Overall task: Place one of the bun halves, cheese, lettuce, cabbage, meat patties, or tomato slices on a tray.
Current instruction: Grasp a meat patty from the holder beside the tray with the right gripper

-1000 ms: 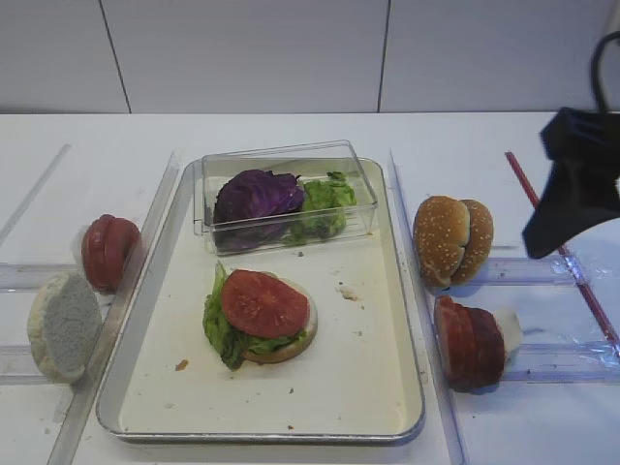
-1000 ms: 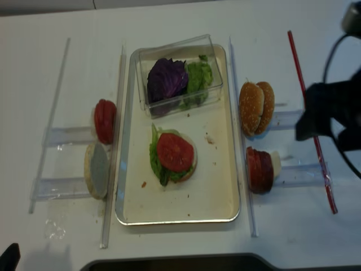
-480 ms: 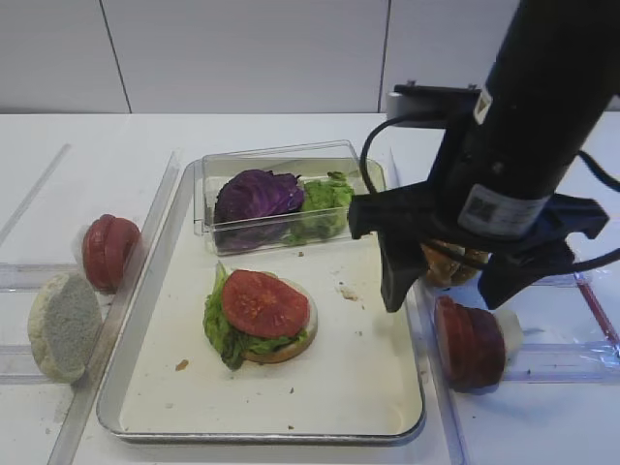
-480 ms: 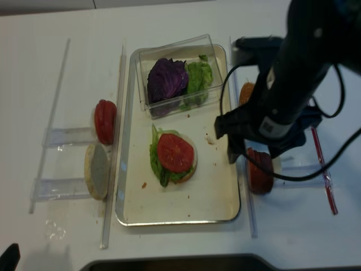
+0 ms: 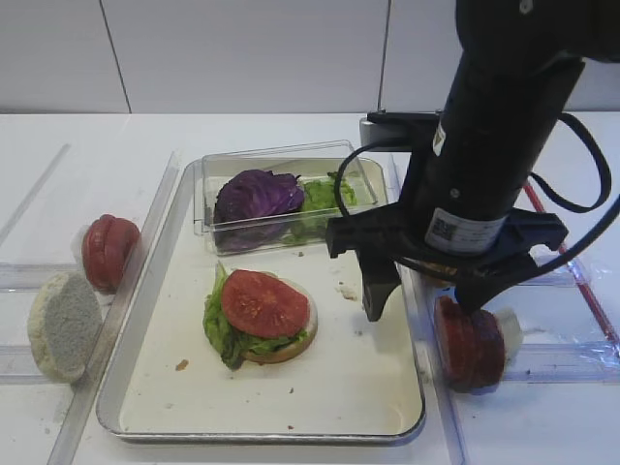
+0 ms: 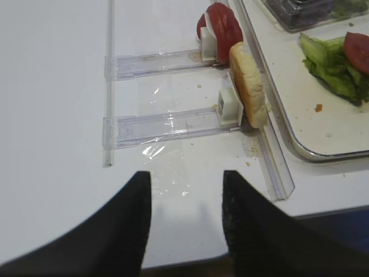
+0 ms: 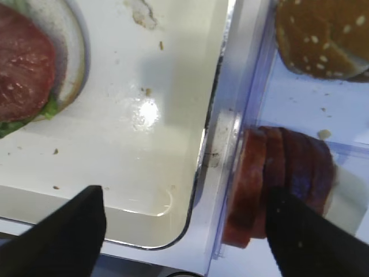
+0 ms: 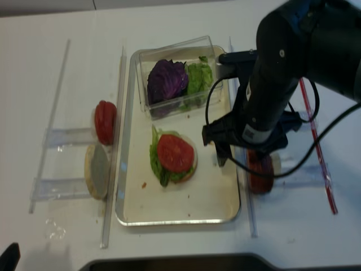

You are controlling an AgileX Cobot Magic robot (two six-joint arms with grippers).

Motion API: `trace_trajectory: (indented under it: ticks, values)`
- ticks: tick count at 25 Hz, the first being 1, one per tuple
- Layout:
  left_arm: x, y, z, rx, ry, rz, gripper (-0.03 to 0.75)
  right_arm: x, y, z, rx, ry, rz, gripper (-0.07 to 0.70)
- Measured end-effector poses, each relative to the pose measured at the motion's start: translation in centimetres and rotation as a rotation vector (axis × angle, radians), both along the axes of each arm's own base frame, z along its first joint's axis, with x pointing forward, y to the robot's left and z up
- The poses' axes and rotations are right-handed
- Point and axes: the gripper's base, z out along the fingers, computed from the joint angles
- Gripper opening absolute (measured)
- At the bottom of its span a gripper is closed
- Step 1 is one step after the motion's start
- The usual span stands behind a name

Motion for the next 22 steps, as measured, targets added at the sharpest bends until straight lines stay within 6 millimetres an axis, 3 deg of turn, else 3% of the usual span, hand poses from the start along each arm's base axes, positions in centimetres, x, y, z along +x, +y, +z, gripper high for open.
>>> trace_trajectory:
  ticks: [7,14,22]
  values:
    - [0.00,0.00,0.00,0.000,0.000,0.000,0.282,0.05,0.03,-0.05,0.002,0.003,-0.026,0.572]
    - [0.00,0.00,0.00,0.000,0.000,0.000,0.282,0.06,0.02,-0.05,0.001,0.009,-0.070,0.461]
    - [0.00,0.00,0.00,0.000,0.000,0.000,0.282,-0.03,-0.33,-0.11,-0.037,0.022,-0.090,0.445]
